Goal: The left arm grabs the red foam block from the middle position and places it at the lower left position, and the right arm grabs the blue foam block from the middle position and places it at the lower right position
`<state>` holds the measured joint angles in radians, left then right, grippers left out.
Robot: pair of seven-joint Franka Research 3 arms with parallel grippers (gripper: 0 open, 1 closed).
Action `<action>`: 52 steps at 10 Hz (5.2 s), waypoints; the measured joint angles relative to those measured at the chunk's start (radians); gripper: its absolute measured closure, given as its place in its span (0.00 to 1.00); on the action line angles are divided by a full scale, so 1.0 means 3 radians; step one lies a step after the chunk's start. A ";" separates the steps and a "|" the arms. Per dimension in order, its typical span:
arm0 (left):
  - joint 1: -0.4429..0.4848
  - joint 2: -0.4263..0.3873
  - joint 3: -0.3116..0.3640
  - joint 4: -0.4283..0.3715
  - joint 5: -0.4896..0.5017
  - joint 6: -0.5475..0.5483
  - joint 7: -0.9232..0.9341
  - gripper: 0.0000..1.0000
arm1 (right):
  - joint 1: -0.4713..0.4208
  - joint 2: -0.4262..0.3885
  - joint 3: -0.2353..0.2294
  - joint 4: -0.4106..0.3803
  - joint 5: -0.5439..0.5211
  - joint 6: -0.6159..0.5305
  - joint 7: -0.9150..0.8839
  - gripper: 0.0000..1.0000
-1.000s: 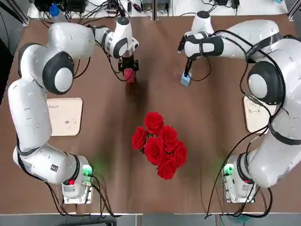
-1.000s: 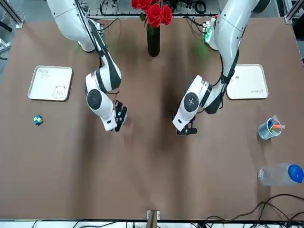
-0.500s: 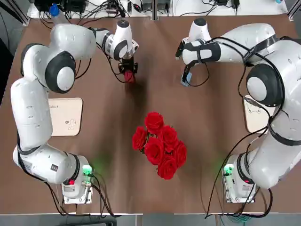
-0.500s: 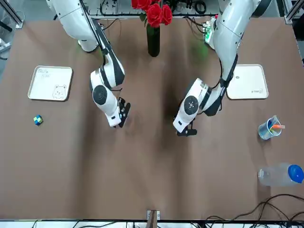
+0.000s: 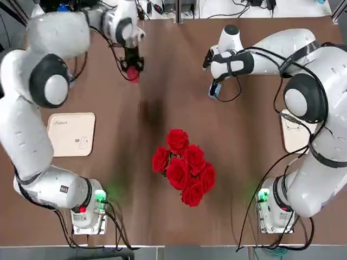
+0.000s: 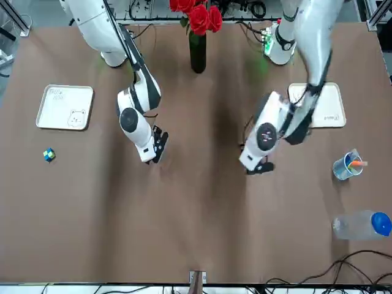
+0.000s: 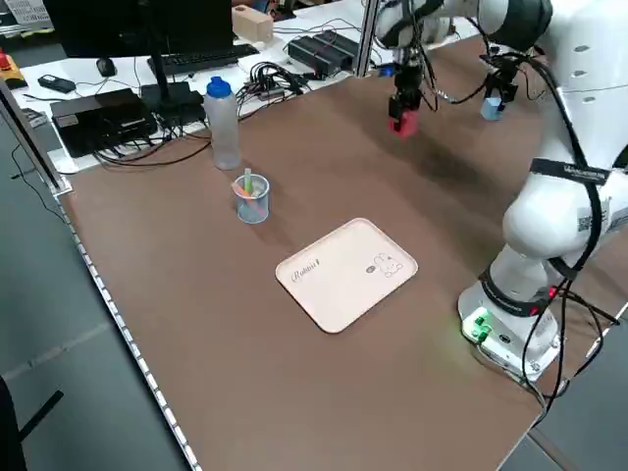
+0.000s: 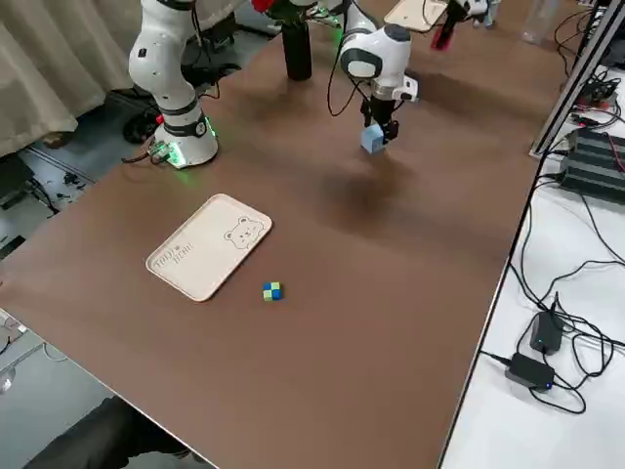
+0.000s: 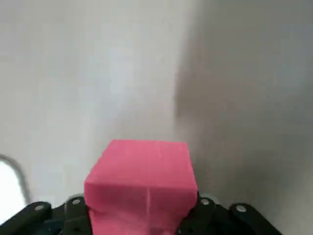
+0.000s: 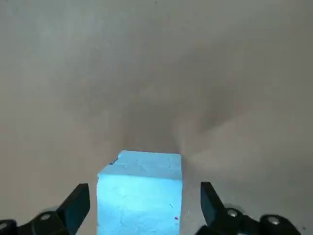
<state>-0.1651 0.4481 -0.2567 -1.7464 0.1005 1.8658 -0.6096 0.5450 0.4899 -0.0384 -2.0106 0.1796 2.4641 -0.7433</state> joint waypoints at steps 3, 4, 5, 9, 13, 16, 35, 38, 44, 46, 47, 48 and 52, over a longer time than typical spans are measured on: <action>0.0597 -0.0264 0.0006 -0.0344 0.0047 -0.0125 0.0170 0.35 | 0.0000 0.0000 -0.0010 -0.0024 0.0000 0.0005 0.0039 0.29; 0.0837 -0.0343 0.0007 -0.0496 0.0139 -0.0125 0.0277 0.35 | -0.0001 -0.0005 -0.0014 -0.0024 0.0005 0.0005 0.0067 0.44; 0.1106 -0.0420 0.0009 -0.0654 0.0237 -0.0120 0.0402 0.35 | -0.0002 -0.0006 -0.0021 -0.0024 0.0005 -0.0008 0.0097 0.44; 0.2165 -0.0510 0.0015 -0.1165 0.0543 0.0078 0.1088 0.35 | -0.0149 -0.0075 -0.0141 0.0418 -0.0013 -0.0986 0.0230 0.48; 0.2969 -0.0525 0.0018 -0.1624 0.0562 0.0557 0.1964 0.35 | -0.0920 -0.0315 -0.0327 0.2184 -0.0120 -0.3013 0.0206 0.48; 0.2952 -0.0501 -0.0006 -0.1851 0.0768 0.0681 0.1963 0.35 | -0.1246 -0.0287 -0.0351 0.2454 -0.0174 -0.3199 0.0336 0.48; 0.1301 -0.1391 0.0008 0.0481 -0.0369 -0.0701 0.1816 0.00 | -0.3126 -0.1020 -0.0771 0.0265 -0.0240 -0.2232 -0.0125 0.48; 0.1158 -0.1403 -0.0029 0.0695 -0.0407 -0.0873 0.1816 0.00 | -0.3126 -0.1071 -0.0749 0.0274 -0.0423 -0.2290 -0.0126 0.48; 0.1240 -0.1402 0.0023 0.0694 -0.0407 -0.1018 0.1817 0.00 | -0.3168 -0.1019 -0.0753 0.0061 -0.0439 -0.1775 -0.0125 0.48; 0.1265 -0.1391 0.0020 0.0694 -0.0407 -0.1022 0.1819 0.00 | -0.3180 -0.0974 -0.0753 -0.0281 -0.0440 -0.1236 -0.0119 0.48; 0.1260 -0.1387 0.0011 0.0693 -0.0407 -0.1023 0.1819 0.00 | -0.3190 -0.0974 -0.0754 -0.0458 -0.0440 -0.1069 -0.0117 0.48; 0.1259 -0.1387 0.0006 0.0693 -0.0407 -0.1023 0.1819 0.00 | -0.3210 -0.0980 -0.0756 -0.0595 -0.0440 -0.0965 -0.0117 0.48; 0.1267 -0.1375 0.0011 0.0693 -0.0407 -0.1023 0.1819 0.00 | -0.3321 -0.1031 -0.0764 -0.1150 -0.0473 -0.0381 -0.0137 0.48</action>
<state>0.2150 0.0356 -0.2536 -1.5386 -0.0216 1.5589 -0.0641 -0.4514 0.1806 -0.2675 -2.3557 0.0376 2.3498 -0.7846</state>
